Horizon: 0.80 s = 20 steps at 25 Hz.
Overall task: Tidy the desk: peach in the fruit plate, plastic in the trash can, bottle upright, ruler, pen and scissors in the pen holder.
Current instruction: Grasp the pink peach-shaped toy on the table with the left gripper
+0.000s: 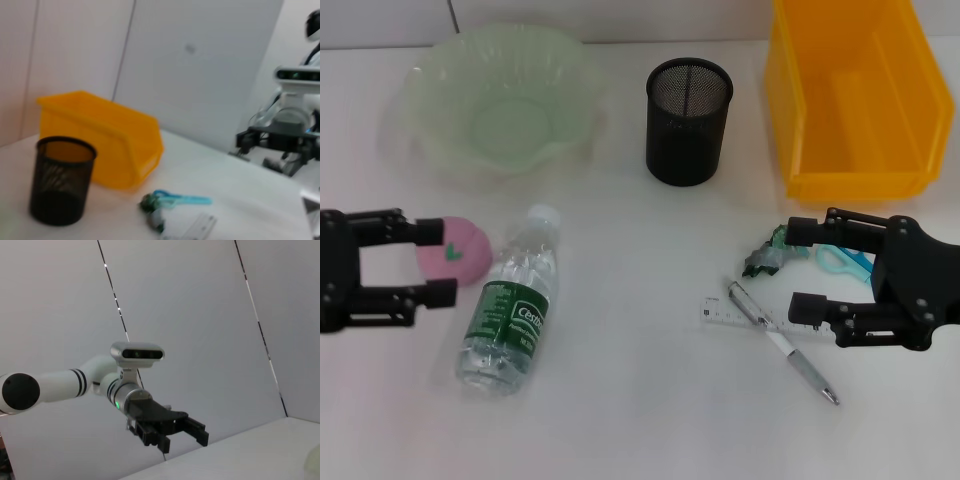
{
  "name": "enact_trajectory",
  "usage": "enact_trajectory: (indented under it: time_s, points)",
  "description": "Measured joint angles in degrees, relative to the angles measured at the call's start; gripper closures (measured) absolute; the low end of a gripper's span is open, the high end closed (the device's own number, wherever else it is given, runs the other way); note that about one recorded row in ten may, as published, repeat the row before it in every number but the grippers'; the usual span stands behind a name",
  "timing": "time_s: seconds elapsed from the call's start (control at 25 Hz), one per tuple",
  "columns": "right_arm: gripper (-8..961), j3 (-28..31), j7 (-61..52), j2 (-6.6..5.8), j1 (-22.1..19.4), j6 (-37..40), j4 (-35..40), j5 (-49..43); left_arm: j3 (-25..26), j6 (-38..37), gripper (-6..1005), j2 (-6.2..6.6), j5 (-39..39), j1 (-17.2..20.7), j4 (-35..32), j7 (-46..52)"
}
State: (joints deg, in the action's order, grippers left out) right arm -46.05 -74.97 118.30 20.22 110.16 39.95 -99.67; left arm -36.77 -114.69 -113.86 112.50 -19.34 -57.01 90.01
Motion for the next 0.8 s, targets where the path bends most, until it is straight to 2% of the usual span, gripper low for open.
enact_trajectory:
  time_s: [0.04, 0.12, 0.16, 0.28, 0.4, 0.44, 0.48, 0.56, 0.68, 0.8]
  points:
    - [119, 0.00, 0.20, 0.02, 0.00, -0.16, -0.46, 0.01, 0.03, 0.35, 216, 0.30, 0.83, -0.30, -3.40, 2.42]
    - [119, 0.00, 0.34, 0.02, 0.02, -0.19, -0.63, 0.01, 0.03, 0.64, 217, 0.50, 1.71, -0.62, -4.74, 3.44]
    - [120, -0.01, 0.43, 0.03, 0.01, -0.22, -0.78, 0.01, 0.05, 1.74, 217, 0.91, 4.50, -1.73, -7.40, 5.91]
    - [120, 0.00, 0.49, 0.10, -0.32, -0.23, -0.86, 0.01, 0.46, 4.37, 219, 1.10, 10.29, -4.10, -8.93, 8.32]
    - [120, 0.17, 0.57, 0.32, -0.84, -0.24, -1.15, 0.01, 0.48, 8.06, 220, 0.50, 16.70, -6.50, -8.40, 9.18]
    - [120, 0.26, 0.60, 0.42, -0.98, -0.26, -1.23, 0.01, 0.48, 8.06, 221, 0.50, 16.70, -6.50, -8.40, 9.18]
    - [120, 0.36, 0.61, 0.50, -1.10, -0.36, -1.29, -0.03, 0.23, 11.28, 221, -0.53, 21.55, -8.49, -6.64, 9.46]
    - [120, 0.40, 0.62, 0.58, -1.28, -0.62, -1.46, -0.16, 0.01, 13.16, 222, -1.26, 23.67, -9.31, -5.74, 9.35]
    - [119, 0.42, 0.64, 0.60, -1.45, -0.69, -2.02, -0.25, -1.93, 19.15, 224, -3.15, 27.44, -9.92, -4.78, 9.13]
    - [119, 0.43, 0.65, 0.61, -1.46, -0.68, -2.48, -0.33, -2.73, 21.22, 226, -3.52, 28.06, -9.93, -4.22, 9.12]
